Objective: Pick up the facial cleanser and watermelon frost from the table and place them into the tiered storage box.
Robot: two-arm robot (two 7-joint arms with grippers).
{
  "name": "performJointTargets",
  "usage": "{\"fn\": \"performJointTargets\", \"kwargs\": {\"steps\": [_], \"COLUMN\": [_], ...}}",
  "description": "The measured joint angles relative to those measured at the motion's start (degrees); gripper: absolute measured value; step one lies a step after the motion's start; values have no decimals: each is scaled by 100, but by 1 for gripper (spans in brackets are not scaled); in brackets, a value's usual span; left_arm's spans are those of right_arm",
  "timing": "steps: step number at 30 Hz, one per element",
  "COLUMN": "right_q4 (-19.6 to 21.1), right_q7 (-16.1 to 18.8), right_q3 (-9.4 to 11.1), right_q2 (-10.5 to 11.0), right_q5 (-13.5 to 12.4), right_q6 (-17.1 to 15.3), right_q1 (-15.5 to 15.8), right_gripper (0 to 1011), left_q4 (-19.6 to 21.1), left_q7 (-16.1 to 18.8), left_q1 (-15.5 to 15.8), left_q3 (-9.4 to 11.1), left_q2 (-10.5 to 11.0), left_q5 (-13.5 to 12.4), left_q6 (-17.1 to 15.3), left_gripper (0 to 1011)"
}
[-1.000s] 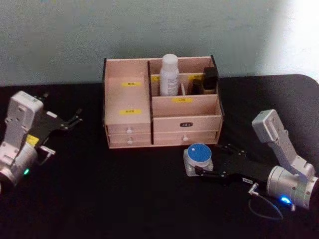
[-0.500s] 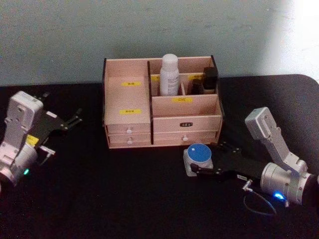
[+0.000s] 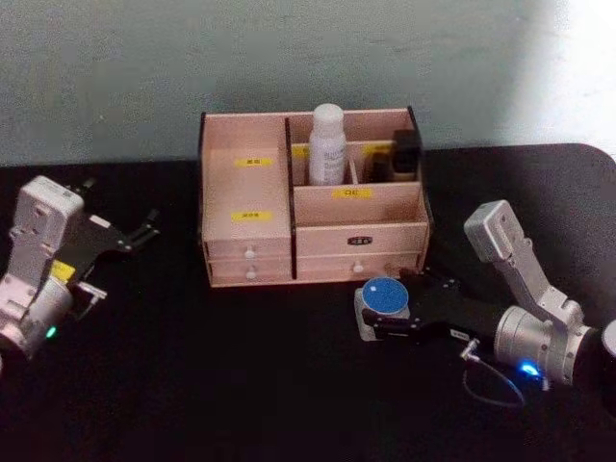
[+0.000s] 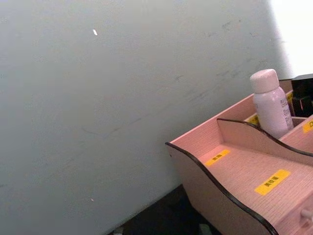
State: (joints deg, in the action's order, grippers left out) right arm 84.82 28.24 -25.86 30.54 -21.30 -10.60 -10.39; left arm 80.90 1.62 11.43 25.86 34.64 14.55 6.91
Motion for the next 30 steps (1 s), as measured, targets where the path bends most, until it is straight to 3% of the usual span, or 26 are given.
{"fn": "performJointTargets", "kwargs": {"steps": [30], "right_q4": [-68], "right_q7": [6], "right_q3": [-54], "right_q2": [-53], "right_q5": [56], "right_q6": [3], "right_q1": [-43], "right_gripper": [1002], "left_q4": [0], "left_q7": [0], "left_q1": [0], "left_q3": [0], "left_q2": [0], "left_q5": [0], "left_q6": [0], "left_gripper": [1001]}}
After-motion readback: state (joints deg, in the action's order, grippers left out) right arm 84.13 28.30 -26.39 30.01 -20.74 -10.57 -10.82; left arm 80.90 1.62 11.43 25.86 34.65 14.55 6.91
